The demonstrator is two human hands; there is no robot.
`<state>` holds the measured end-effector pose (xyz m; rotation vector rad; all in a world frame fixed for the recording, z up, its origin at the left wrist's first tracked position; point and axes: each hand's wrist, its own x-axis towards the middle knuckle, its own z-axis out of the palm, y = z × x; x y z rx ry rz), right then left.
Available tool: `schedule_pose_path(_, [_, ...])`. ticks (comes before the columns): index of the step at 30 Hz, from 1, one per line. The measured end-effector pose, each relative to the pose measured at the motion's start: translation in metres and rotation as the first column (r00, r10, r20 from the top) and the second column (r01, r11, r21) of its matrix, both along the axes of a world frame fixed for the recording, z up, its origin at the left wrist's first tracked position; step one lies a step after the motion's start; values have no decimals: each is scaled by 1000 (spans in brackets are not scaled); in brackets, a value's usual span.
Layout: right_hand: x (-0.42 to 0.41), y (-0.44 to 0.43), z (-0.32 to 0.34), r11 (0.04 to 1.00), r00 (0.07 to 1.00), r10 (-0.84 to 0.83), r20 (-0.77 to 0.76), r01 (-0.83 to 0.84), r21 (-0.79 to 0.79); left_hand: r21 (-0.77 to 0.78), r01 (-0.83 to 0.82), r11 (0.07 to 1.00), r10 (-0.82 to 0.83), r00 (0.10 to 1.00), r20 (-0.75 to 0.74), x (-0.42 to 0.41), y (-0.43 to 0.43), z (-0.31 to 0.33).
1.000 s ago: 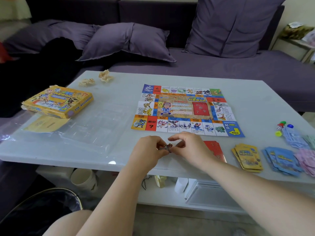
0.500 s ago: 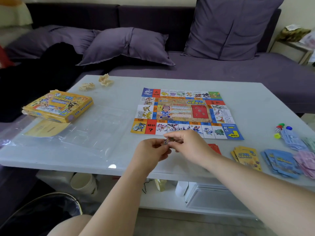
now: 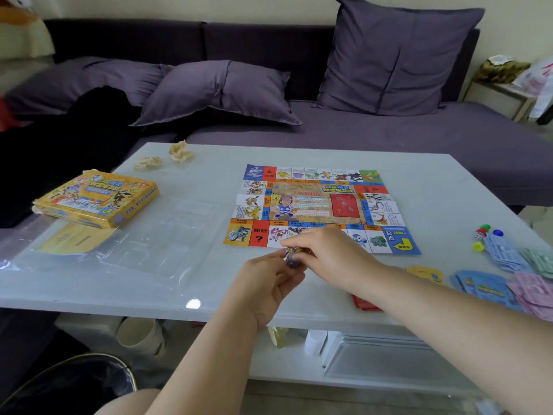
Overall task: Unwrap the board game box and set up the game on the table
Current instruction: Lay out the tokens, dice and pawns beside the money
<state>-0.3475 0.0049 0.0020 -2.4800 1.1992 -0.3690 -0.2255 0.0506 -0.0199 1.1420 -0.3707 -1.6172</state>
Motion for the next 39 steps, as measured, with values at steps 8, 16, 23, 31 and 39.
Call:
schedule_pose_path(8, [-13, -4, 17, 998, 998, 58, -16, -58, -10, 76, -7, 997, 25, 969, -246, -4, -2, 13])
schedule_pose_path(16, [-17, -10, 39, 951, 954, -59, 294, -36, 307, 10, 50, 999, -42, 921, -388, -5, -13, 18])
schedule_pose_path(23, [-10, -7, 18, 998, 998, 30, -57, -26, 63, 68, -48, 997, 79, 818, -570, -19, -16, 14])
schedule_pose_path(31, [-19, -6, 12, 986, 995, 28, -99, -43, -159, 131, -90, 987, 150, 803, -577, -25, -21, 13])
schedule_pose_path(39, [-27, -4, 14, 984, 998, 58, 16, -55, -167, 152, -51, 987, 122, 852, -509, -33, -24, 11])
